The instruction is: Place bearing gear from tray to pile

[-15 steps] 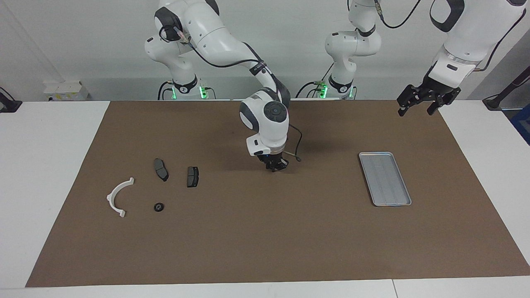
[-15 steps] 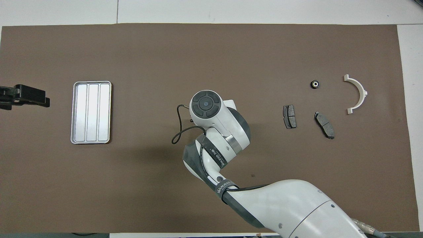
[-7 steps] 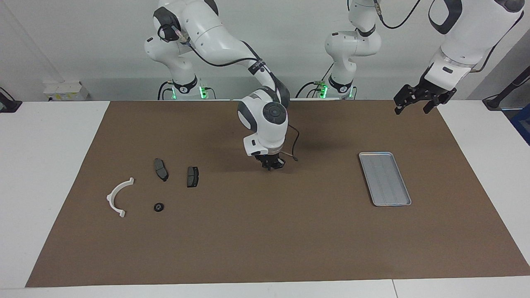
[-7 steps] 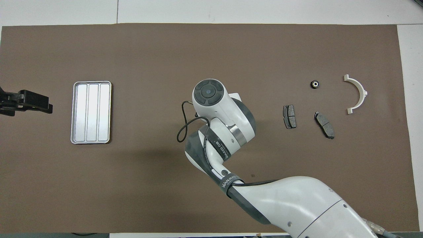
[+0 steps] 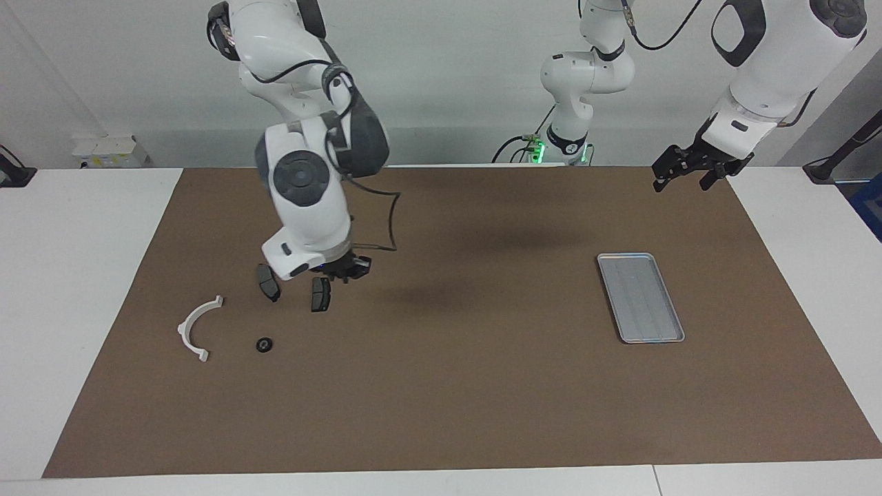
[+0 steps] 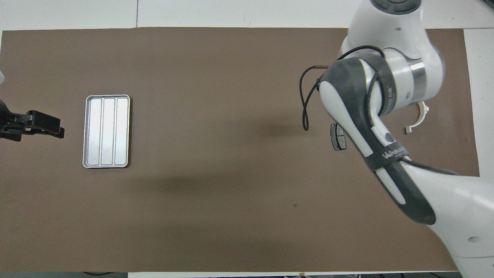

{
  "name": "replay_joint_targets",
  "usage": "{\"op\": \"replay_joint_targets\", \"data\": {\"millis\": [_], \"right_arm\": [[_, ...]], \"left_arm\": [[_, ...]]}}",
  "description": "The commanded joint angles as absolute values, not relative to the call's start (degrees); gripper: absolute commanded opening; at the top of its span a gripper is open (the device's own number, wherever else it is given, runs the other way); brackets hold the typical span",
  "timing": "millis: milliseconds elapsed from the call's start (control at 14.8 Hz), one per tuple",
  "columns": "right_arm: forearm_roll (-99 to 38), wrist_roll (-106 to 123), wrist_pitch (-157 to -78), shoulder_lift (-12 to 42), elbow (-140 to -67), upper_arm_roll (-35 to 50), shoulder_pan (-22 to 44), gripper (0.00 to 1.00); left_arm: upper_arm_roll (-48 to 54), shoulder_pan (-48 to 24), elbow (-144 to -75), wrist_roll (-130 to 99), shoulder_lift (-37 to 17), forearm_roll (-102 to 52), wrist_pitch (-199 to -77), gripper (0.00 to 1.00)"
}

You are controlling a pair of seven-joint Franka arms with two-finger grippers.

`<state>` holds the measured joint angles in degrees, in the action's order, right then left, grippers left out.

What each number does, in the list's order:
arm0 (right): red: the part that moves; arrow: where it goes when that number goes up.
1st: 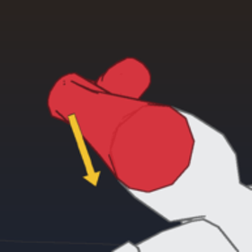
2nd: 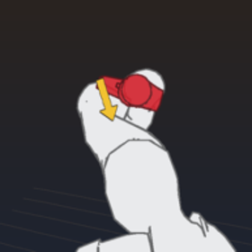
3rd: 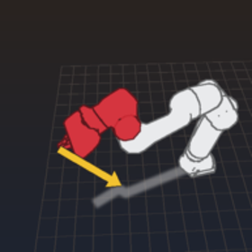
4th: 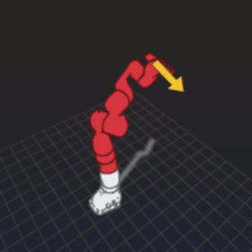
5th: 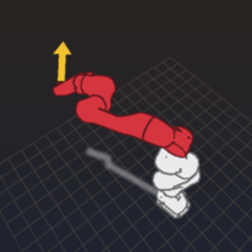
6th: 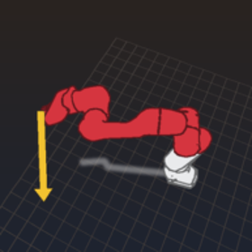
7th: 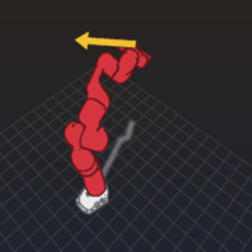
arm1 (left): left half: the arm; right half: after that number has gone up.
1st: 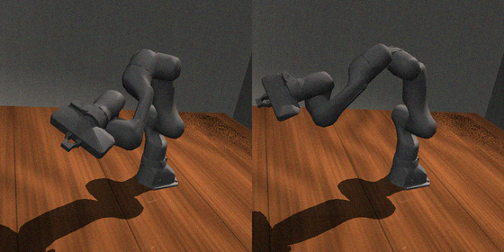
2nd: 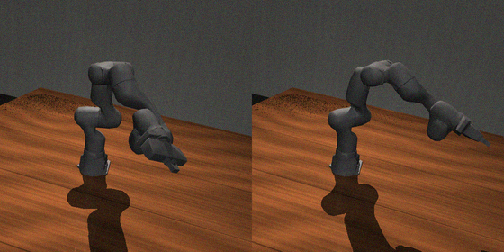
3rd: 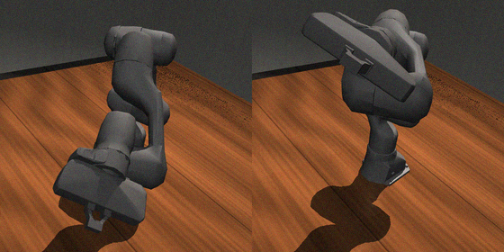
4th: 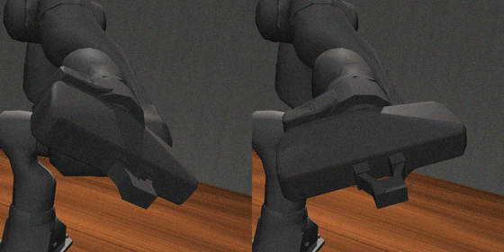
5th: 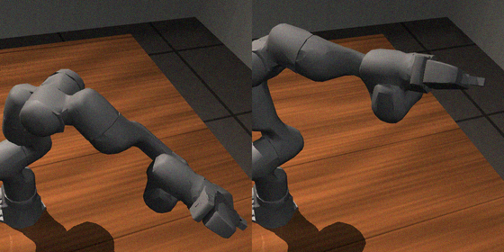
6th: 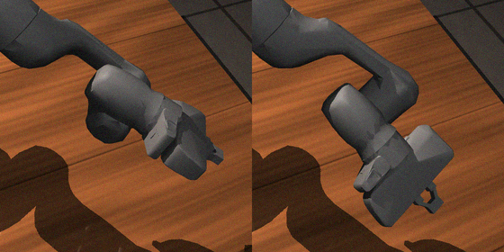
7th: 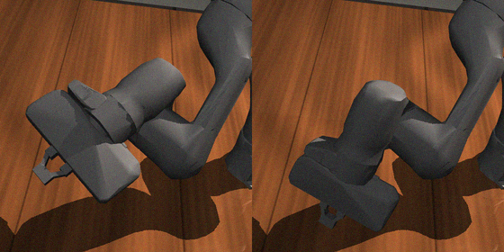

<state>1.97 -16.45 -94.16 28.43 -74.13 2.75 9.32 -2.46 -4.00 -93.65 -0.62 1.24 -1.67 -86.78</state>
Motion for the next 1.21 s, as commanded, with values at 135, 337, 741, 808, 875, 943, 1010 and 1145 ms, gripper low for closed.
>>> {"op": "replay_joint_targets", "data": {"millis": [135, 337, 741, 808, 875, 943, 1010, 1145], "right_arm": [[2.90, -3.52, -109.58, 28.47, -85.60, 3.60, 2.46, 0.00], [2.90, -3.52, -116.61, 32.16, -86.75, 3.60, 1.50, 0.00], [3.16, -3.69, -124.09, 36.47, -87.01, 3.52, 1.67, 0.00], [3.16, -3.87, -124.28, 36.56, -87.19, 3.52, 2.02, 0.00], [3.08, -4.04, -124.28, 36.56, -87.19, 3.52, 2.11, 0.00], [3.08, -4.22, -124.19, 36.48, -87.19, 3.52, 2.11, 0.00], [3.08, -4.31, -124.19, 36.47, -87.19, 3.52, 2.20, 0.00], [3.08, -5.36, -124.10, 36.47, -87.19, 3.52, 2.29, 0.99]], "left_arm": [[-2.72, -4.13, -96.59, 0.44, 3.78, -0.97, -86.04, 1.00], [-2.72, -4.04, -96.68, 0.61, 3.87, -0.97, -86.31, 1.00], [-2.81, -4.39, -96.42, -0.09, 3.87, -0.97, -86.57, 1.00], [-2.81, -4.48, -96.33, -0.09, 3.87, -0.97, -86.57, 1.00], [-2.81, -4.48, -96.33, -0.09, 3.87, -0.97, -86.57, 1.00], [-2.81, -4.40, -96.33, -0.09, 3.87, -0.97, -86.57, 1.00], [-2.81, -4.39, -96.33, -0.09, 3.87, -0.97, -86.57, 1.00], [-2.81, -4.48, -96.33, -0.09, 3.87, -0.97, -86.57, 1.00]]}}
